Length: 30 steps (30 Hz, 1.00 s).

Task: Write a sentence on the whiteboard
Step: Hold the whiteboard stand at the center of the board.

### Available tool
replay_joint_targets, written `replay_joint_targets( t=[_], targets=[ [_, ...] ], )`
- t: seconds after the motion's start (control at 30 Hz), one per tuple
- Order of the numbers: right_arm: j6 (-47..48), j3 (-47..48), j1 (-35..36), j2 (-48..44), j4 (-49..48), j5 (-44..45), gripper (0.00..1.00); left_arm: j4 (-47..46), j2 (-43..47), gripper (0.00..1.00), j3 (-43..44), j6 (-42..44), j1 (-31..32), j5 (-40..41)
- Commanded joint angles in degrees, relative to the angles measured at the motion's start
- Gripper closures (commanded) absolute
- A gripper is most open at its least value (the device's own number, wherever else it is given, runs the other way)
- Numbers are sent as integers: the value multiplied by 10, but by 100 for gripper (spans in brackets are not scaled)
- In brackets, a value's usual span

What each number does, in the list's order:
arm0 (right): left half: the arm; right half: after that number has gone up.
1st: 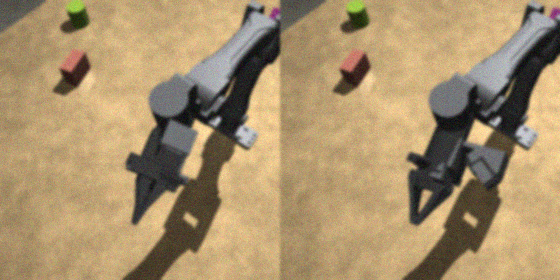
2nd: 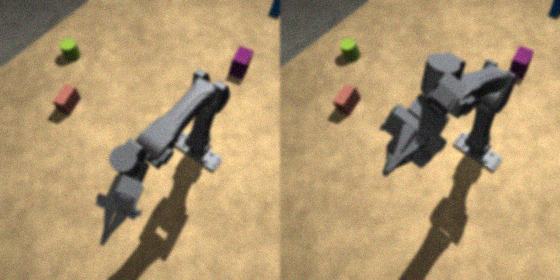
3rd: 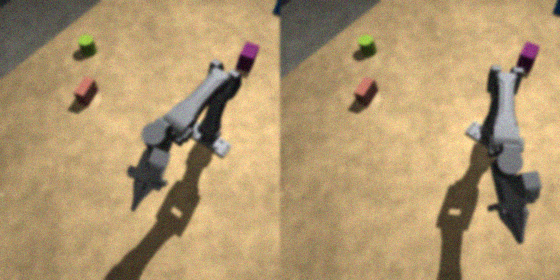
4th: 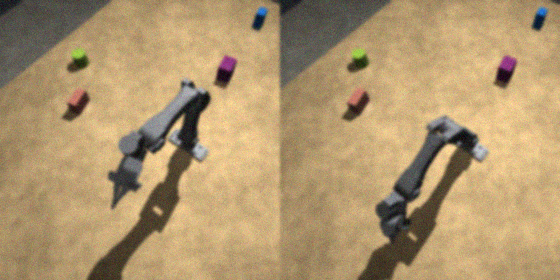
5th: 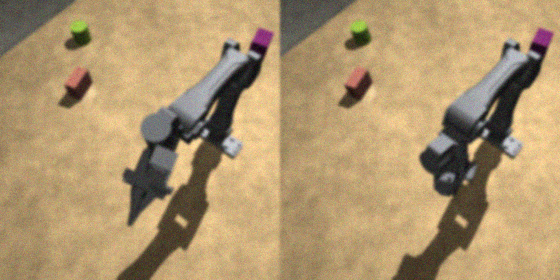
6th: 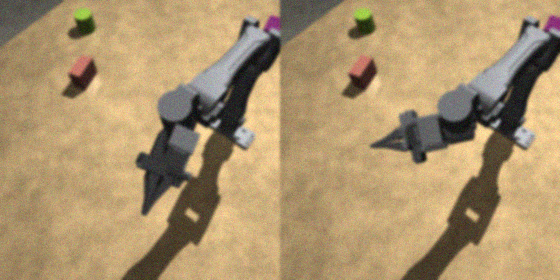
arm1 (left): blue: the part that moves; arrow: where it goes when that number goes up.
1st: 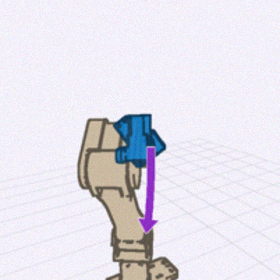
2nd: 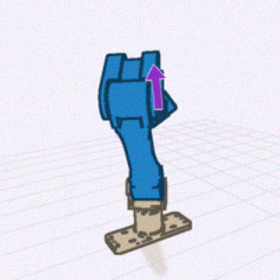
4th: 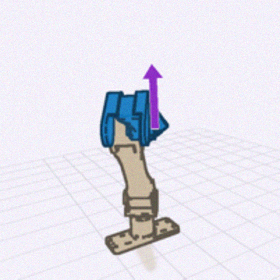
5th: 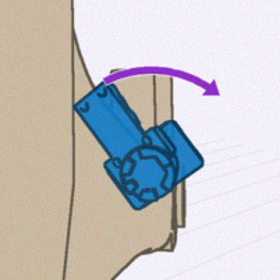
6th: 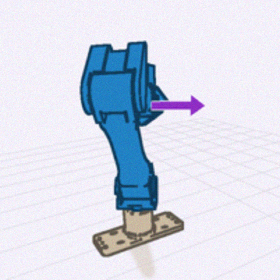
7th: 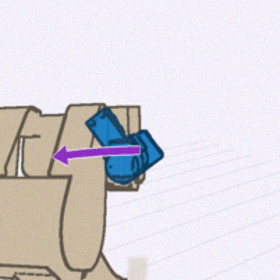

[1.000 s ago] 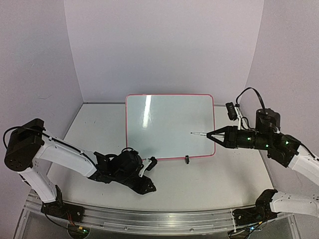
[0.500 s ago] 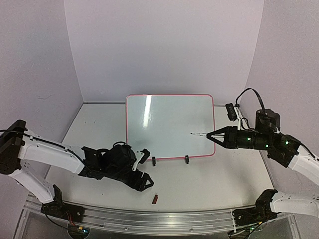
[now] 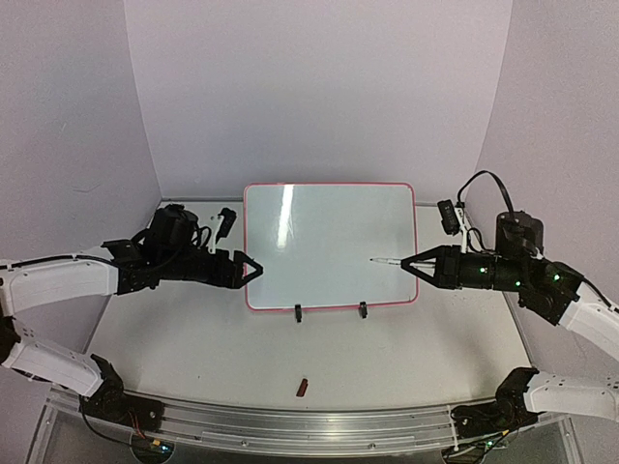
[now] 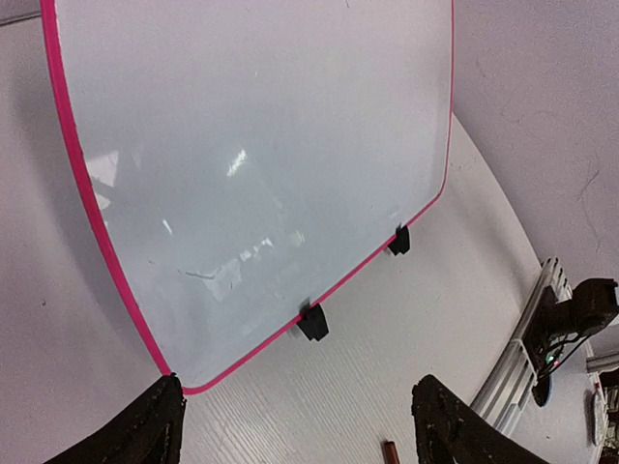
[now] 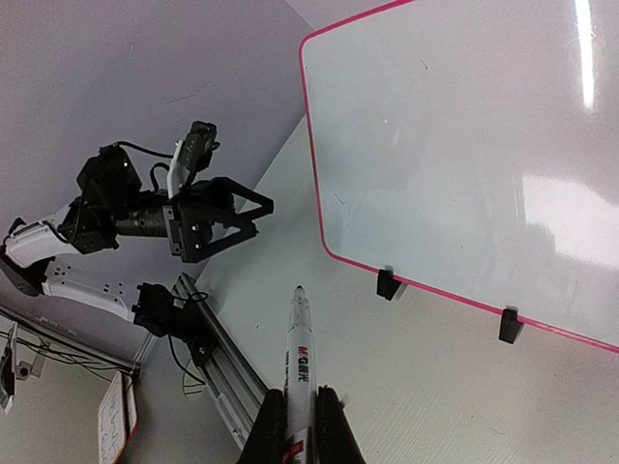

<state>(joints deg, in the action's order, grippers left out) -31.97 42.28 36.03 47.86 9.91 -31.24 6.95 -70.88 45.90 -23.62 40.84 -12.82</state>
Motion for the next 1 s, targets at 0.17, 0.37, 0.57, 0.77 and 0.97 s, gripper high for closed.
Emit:
replay_joint_targets(
  t=[0.17, 0.37, 0.57, 0.77, 0.97],
  targets=[
    [-11, 2, 2, -8, -33, -8, 100, -146, -57, 20, 56, 59, -142, -220],
    [-16, 1, 4, -6, -39, -7, 100, -202, -128, 21, 97, 63, -191, -303],
    [-18, 11, 8, -2, -42, -7, 100, -264, -194, 21, 133, 43, -227, -345],
    [-17, 13, 9, 2, -41, -5, 100, -238, -250, 22, 188, 64, -231, -351],
    [-15, 17, 10, 12, -42, -5, 100, -225, -287, 44, 226, 76, -232, -373]
  ],
)
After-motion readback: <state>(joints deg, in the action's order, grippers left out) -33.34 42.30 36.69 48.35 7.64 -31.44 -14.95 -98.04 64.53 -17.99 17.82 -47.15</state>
